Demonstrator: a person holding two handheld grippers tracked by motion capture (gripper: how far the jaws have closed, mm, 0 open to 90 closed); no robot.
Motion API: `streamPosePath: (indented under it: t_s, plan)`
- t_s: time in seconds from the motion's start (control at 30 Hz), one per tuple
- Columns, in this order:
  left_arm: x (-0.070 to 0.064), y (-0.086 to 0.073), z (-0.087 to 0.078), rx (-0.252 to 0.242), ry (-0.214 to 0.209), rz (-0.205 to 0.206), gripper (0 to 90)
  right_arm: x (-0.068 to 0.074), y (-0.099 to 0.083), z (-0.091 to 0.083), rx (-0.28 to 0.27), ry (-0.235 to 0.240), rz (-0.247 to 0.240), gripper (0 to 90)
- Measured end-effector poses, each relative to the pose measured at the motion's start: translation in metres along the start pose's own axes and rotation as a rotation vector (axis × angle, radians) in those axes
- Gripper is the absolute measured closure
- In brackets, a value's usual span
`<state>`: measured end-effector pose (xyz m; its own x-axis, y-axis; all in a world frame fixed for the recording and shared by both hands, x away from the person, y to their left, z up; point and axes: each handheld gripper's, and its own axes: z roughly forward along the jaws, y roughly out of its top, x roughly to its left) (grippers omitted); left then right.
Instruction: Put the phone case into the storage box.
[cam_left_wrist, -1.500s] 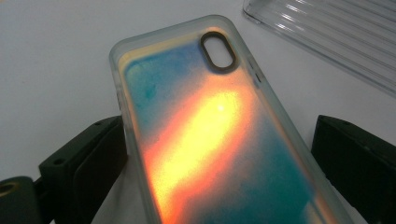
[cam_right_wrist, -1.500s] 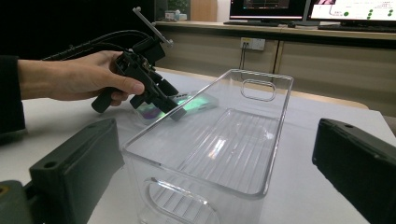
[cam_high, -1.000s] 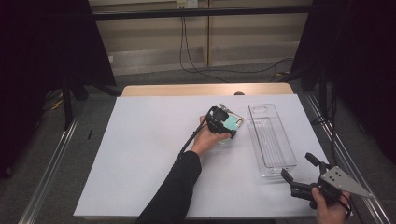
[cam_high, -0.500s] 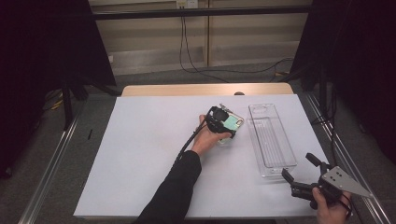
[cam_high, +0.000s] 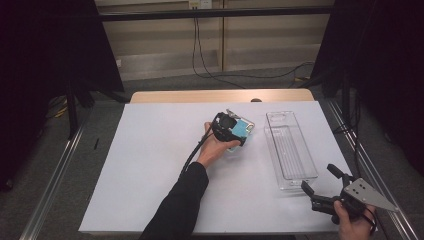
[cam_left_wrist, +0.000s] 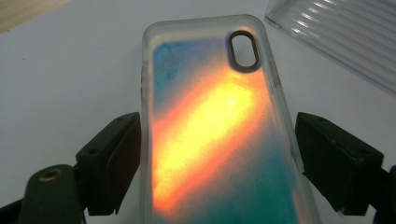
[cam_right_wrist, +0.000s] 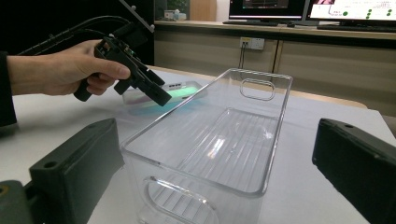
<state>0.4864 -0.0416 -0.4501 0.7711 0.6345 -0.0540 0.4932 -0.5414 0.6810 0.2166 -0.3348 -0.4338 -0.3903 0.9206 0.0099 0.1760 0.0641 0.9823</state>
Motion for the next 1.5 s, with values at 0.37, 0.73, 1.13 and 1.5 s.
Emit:
streamPosePath:
  t_s: [0.37,0.73,1.13,1.5]
  plan:
    - [-0.005,-0.01,-0.027,-0.053,0.011,0.021,16.9,0.0,0.0,0.0,0.002,-0.001,0.004,0.4]
    - [-0.01,-0.025,-0.053,-0.108,0.019,0.008,16.9,0.002,0.001,0.001,-0.016,0.014,0.031,0.1]
    - [-0.02,-0.033,-0.078,-0.154,0.05,0.024,16.9,0.005,0.004,0.003,-0.015,0.017,0.072,0.2]
    - [-0.027,-0.044,-0.093,-0.167,0.04,0.033,16.9,0.008,0.008,0.007,0.008,0.035,0.073,0.1]
